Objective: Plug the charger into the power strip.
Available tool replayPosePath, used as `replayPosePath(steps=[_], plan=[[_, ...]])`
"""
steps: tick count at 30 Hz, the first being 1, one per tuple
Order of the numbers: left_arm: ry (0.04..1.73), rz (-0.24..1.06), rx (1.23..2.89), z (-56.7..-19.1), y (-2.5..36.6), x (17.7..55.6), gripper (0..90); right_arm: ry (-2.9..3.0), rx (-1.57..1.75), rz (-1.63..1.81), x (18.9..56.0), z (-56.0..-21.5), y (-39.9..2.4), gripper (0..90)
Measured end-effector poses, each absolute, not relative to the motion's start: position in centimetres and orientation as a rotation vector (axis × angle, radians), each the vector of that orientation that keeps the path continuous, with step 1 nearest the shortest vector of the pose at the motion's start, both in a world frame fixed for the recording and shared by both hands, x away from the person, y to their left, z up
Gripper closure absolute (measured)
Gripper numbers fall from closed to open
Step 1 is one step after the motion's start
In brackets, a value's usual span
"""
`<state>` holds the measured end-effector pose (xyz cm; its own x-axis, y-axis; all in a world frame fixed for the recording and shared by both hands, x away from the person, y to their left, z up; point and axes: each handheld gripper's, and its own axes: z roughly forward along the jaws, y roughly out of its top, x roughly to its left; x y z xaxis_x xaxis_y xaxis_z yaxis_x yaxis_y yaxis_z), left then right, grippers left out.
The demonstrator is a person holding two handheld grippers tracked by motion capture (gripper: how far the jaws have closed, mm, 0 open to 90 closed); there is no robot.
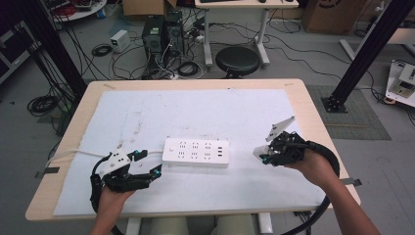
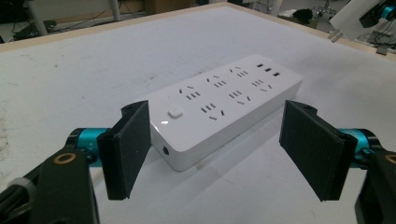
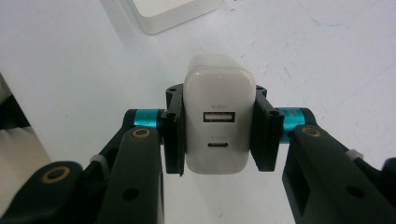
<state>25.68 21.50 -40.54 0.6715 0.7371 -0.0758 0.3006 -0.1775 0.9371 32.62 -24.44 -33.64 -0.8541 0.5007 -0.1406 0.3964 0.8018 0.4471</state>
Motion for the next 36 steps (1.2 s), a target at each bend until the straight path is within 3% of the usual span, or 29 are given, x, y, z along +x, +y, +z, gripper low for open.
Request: replayPosePath(steps=[36], plan=[[0.849,0.505,1.726,-40.8,23.2,24.8,25.2,2.799,0.383,0.408,36.4,-32.2,-16.4,63.7]])
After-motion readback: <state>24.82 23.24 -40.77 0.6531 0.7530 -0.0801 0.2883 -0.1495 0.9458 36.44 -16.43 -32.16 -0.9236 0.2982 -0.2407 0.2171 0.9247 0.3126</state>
